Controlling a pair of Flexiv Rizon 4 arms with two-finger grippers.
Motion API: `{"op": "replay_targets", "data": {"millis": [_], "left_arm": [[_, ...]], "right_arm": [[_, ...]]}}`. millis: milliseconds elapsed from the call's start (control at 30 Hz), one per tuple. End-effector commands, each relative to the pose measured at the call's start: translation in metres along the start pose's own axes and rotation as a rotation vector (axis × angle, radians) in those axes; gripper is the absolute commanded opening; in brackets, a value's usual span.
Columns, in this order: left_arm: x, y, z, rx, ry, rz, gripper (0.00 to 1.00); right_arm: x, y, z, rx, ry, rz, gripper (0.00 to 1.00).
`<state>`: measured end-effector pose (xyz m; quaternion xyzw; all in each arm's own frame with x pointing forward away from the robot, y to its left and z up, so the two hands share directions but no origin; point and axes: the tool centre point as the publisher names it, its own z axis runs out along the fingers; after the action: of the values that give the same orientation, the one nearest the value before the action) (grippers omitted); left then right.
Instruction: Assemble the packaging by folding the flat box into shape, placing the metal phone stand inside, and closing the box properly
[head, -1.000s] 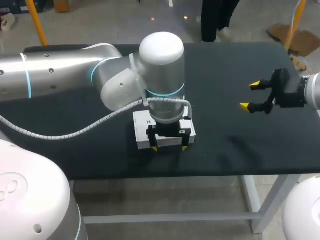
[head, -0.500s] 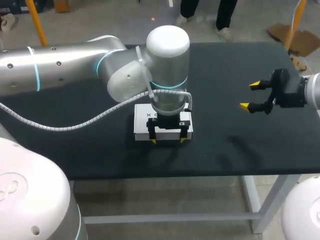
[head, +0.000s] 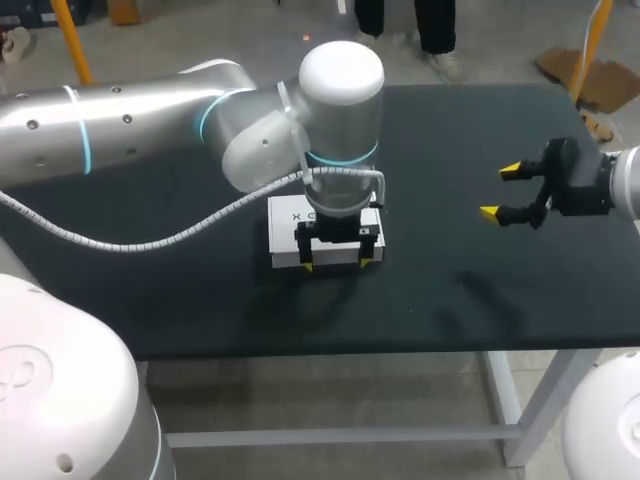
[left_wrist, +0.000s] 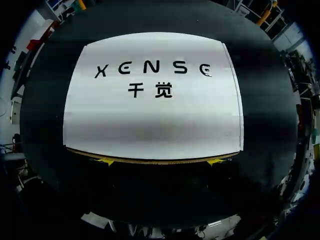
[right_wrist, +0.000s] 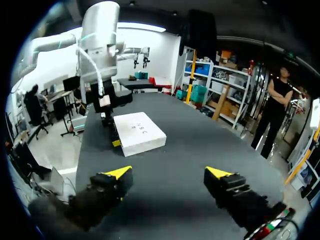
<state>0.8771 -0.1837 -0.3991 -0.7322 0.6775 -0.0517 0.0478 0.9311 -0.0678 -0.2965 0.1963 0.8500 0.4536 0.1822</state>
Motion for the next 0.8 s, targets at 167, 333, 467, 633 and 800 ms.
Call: {"op": "replay_targets", "data": {"millis": [167,333,467,633,800], "left_arm": [[0.000,-0.029,0.007,-0.016,-0.004,-0.006,1.00],[-0.004,-0.047,0.010,-0.012,-0.011,-0.016,1.00],[-0.006,-0.062,0.011,-0.013,-0.018,-0.024,1.00],[-0.010,-0.081,0.011,-0.014,-0.022,-0.028,1.00],[-0.013,-0.101,0.013,-0.020,-0.025,-0.032,1.00]], "right_arm": [[0.000,-0.001,-0.001,-0.006,0.002,-0.001,1.00],[0.000,-0.001,-0.001,-0.006,0.002,-0.001,1.00],[0.000,-0.001,-0.001,-0.006,0.002,-0.001,1.00],[0.000,-0.001,-0.001,-0.006,0.002,-0.001,1.00],[0.000,-0.001,-0.001,-0.006,0.002,-0.001,1.00]]}}
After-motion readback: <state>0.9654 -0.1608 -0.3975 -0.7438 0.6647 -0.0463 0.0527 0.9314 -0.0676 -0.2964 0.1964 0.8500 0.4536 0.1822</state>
